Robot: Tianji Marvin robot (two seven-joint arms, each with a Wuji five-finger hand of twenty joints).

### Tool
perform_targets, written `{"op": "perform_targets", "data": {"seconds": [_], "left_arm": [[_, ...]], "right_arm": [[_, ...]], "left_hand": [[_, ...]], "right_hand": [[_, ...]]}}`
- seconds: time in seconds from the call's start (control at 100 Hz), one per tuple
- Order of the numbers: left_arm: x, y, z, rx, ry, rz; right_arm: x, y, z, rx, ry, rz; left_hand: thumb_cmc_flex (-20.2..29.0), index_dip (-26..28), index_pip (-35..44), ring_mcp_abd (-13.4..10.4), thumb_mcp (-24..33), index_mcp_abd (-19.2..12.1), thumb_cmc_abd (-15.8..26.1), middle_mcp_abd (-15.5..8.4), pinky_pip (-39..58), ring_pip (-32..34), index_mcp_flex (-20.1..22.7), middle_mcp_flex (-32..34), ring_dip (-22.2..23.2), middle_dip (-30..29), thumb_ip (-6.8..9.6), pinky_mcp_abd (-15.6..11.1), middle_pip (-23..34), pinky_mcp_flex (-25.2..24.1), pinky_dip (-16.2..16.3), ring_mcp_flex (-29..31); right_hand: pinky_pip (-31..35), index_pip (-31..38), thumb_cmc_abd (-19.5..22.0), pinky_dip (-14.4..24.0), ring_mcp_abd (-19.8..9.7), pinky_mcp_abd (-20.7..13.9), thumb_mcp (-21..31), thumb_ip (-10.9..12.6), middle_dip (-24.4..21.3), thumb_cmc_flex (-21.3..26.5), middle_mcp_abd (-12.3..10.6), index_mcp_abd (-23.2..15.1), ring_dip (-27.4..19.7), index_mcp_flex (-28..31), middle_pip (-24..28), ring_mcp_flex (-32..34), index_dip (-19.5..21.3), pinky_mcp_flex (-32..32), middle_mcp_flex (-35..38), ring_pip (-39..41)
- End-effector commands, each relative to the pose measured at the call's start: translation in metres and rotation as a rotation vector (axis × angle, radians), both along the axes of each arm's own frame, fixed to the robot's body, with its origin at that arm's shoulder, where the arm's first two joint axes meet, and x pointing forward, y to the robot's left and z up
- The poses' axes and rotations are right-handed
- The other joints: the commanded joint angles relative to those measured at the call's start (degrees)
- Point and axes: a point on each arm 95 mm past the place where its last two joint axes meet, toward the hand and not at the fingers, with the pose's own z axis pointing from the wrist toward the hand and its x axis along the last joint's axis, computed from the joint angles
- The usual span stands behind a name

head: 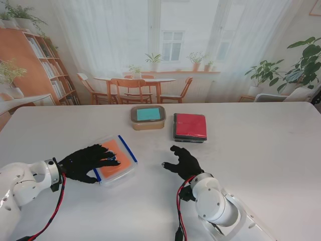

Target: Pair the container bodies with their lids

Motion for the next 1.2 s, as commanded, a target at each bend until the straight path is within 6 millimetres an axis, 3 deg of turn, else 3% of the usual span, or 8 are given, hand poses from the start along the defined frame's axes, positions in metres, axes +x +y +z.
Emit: {"op": "perform_targets", "data": {"seconds": [0.0, 0.2, 0.74, 0.79, 1.19], "left_arm": [[-0.003, 0.005, -0.013, 0.043, 0.039, 0.019], [-0.001, 0.011, -0.015, 0.087, 0.048, 0.050], [0.011, 0.029, -0.021, 0.210, 0.036, 0.188], [0.012, 0.030, -0.021, 0.219, 0.035, 0.207], [0.032, 0.031, -0.022, 0.285, 0.017, 0.308]], "right_arm": [[-0.002, 0.001, -0.001, 0.008, 0.012, 0.004], [-0.001, -0.001, -0.001, 0.009, 0.014, -0.006], [0.000, -0.003, 0.000, 0.018, 0.017, -0.016], [0.000, -0.003, 0.000, 0.020, 0.016, -0.018], [0.001, -0.008, 0.005, 0.034, 0.003, -0.024]], "left_hand": [[0.8, 3.1, 11.8, 1.0, 0.3, 4.7, -0.5, 1.3, -0.2, 2.3, 5.4, 3.6, 1.3, 0.3, -1.37, -0.1, 6.8, -0.4, 1.5, -0.6], [0.7, 4.2, 13.8, 2.0, -0.4, 5.9, -0.3, 2.1, 1.1, 7.2, 9.9, 4.7, 1.0, 2.0, -1.05, 0.2, 13.5, -0.8, 5.5, 1.1], [0.7, 5.8, 14.6, 4.4, -1.7, 8.0, 0.9, 4.0, 3.3, 11.8, 15.1, 8.2, -0.1, 2.2, -0.96, 1.3, 13.8, -1.2, 10.7, 1.9], [1.1, 5.9, 14.1, 4.7, -2.2, 8.4, 1.0, 4.3, 4.0, 12.6, 15.5, 8.4, -0.2, 2.2, -0.85, 1.4, 13.6, -1.6, 12.3, 1.7], [1.4, 6.2, 13.4, 5.9, -3.3, 9.3, 2.1, 5.7, 4.3, 13.1, 17.1, 9.0, -0.5, 2.1, -0.39, 1.6, 13.4, -1.8, 14.4, 1.6]], "right_hand": [[1.6, -0.7, 1.2, 0.7, -1.3, -1.8, -1.4, 1.7, -0.8, 0.7, -1.3, -0.7, 0.4, 0.7, -0.4, -1.6, 0.0, 0.1, -1.4, 0.5], [1.7, -0.8, 1.5, 0.6, -1.3, -1.8, -1.5, 1.7, -0.9, 0.7, -1.3, -0.7, 0.4, 0.7, -0.4, -1.7, 0.0, 0.1, -1.4, 0.5], [1.8, -0.8, 1.8, 0.5, -1.3, -1.9, -1.8, 1.8, -1.1, 0.8, -1.3, -0.7, 0.4, 0.7, -0.6, -1.9, 0.0, 0.0, -1.4, 0.6], [1.8, -0.8, 1.8, 0.5, -1.3, -1.9, -1.9, 1.8, -1.1, 0.8, -1.4, -0.7, 0.4, 0.7, -0.6, -1.9, 0.0, 0.0, -1.4, 0.6], [1.9, -0.9, 1.9, 0.4, -1.4, -1.9, -2.0, 1.8, -1.1, 0.9, -1.4, -0.7, 0.2, 0.8, -0.6, -2.0, 0.0, 0.1, -1.4, 0.4]]}}
